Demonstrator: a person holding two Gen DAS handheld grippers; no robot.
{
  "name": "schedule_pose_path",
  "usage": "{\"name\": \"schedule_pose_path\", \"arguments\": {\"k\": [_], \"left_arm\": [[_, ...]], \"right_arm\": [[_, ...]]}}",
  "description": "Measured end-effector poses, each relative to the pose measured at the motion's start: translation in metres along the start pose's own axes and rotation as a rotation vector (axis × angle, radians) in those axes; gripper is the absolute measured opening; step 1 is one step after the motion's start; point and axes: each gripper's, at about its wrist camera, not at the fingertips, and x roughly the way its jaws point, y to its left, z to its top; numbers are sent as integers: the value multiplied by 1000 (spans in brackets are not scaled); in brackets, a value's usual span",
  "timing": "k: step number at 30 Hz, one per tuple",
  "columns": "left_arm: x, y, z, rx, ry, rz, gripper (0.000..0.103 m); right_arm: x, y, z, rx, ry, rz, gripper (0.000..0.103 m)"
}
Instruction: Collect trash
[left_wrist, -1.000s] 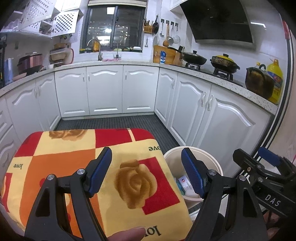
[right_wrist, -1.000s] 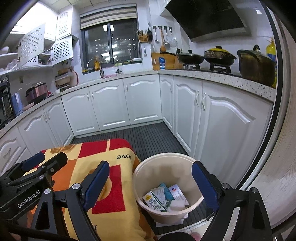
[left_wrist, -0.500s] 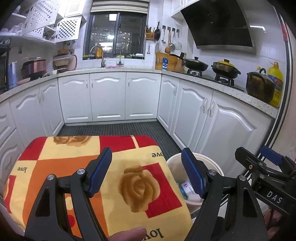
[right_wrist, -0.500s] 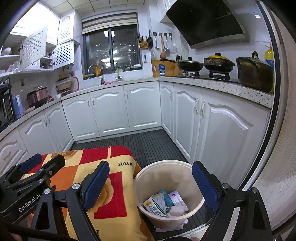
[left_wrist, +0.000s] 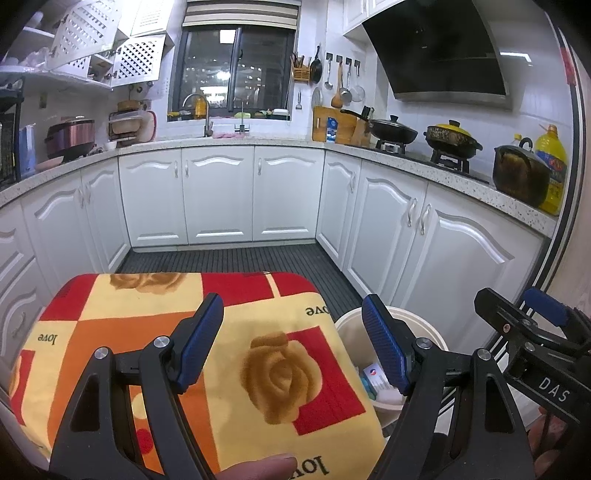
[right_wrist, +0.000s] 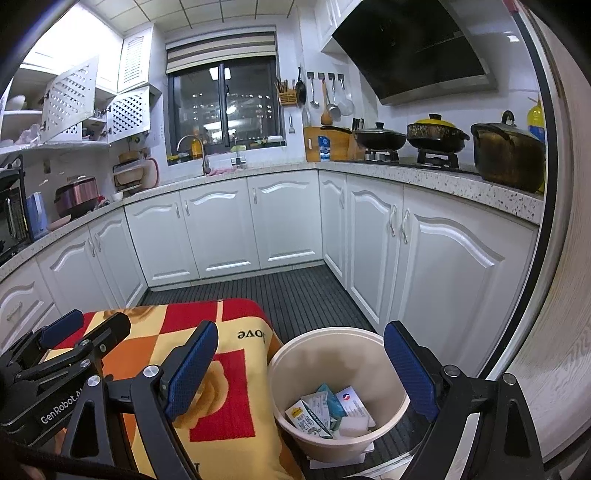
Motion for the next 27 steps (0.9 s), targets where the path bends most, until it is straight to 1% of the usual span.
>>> {"name": "schedule_pose_path", "arguments": {"k": [19, 27], "left_arm": [[5, 10, -2, -4, 12, 24, 77], [8, 7, -3, 5, 18, 28, 77]], "right_arm": [[6, 5, 2, -9, 15, 9, 90], [9, 3, 0, -5, 27, 13, 90]]}}
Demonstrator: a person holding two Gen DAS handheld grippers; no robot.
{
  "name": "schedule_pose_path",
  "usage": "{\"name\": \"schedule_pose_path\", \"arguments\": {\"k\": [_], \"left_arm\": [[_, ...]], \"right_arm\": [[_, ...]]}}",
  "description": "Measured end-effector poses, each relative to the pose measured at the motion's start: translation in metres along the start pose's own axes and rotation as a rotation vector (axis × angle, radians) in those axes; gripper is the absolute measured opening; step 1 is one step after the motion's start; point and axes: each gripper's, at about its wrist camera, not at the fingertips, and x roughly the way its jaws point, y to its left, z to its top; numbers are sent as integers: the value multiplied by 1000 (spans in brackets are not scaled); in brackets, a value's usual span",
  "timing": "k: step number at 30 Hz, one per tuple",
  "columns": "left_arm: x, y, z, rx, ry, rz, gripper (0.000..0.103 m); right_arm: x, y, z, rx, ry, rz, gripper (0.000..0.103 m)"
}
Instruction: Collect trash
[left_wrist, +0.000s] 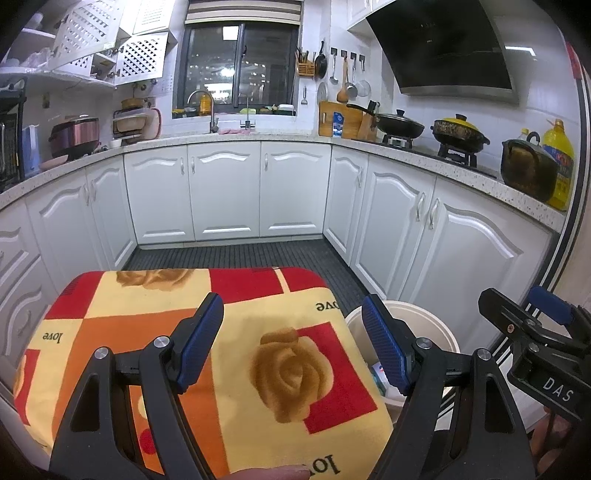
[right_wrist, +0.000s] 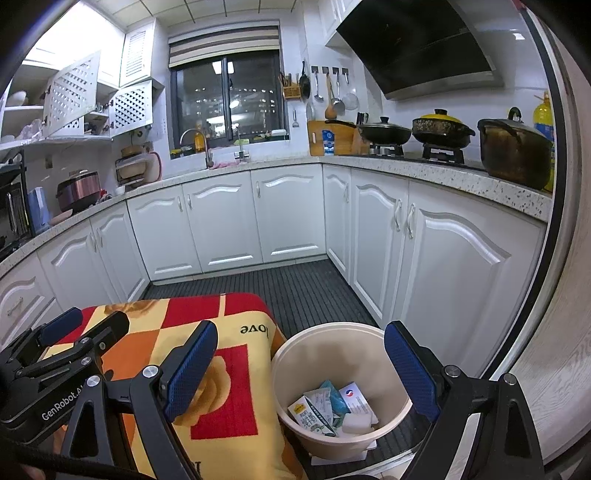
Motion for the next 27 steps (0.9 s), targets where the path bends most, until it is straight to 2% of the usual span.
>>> {"name": "schedule_pose_path", "arguments": {"k": [27], "left_arm": [[16, -21, -7, 53, 39, -21, 77]], "right_arm": [[14, -11, -10, 23, 41, -20, 90]]}}
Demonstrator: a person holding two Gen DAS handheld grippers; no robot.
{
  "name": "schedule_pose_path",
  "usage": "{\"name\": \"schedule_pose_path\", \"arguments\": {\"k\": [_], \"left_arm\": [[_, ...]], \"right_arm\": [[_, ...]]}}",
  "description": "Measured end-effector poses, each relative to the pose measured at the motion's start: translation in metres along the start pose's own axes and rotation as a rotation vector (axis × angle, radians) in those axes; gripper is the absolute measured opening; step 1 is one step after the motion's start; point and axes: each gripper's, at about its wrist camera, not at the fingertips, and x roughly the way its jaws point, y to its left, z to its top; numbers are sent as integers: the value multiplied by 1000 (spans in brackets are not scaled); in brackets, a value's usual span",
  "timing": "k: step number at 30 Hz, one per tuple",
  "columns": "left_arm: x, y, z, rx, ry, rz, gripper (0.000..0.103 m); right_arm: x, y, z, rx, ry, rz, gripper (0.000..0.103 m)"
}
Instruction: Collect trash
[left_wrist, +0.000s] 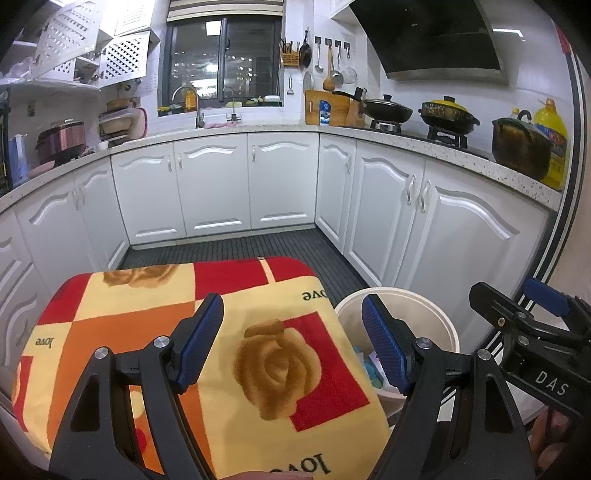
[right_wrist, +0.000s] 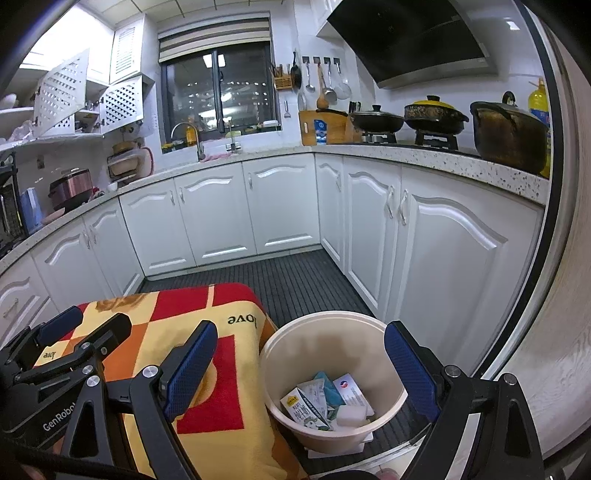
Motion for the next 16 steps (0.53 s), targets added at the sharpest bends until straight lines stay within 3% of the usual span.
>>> {"name": "schedule_pose_path", "arguments": {"k": [9, 16], "left_arm": [[11, 10, -5, -20, 29, -8, 77], [21, 50, -10, -55, 49, 58, 77]], "right_arm": [[13, 3, -4, -9, 35, 2, 90], [37, 25, -5, -34, 92, 49, 90]]}}
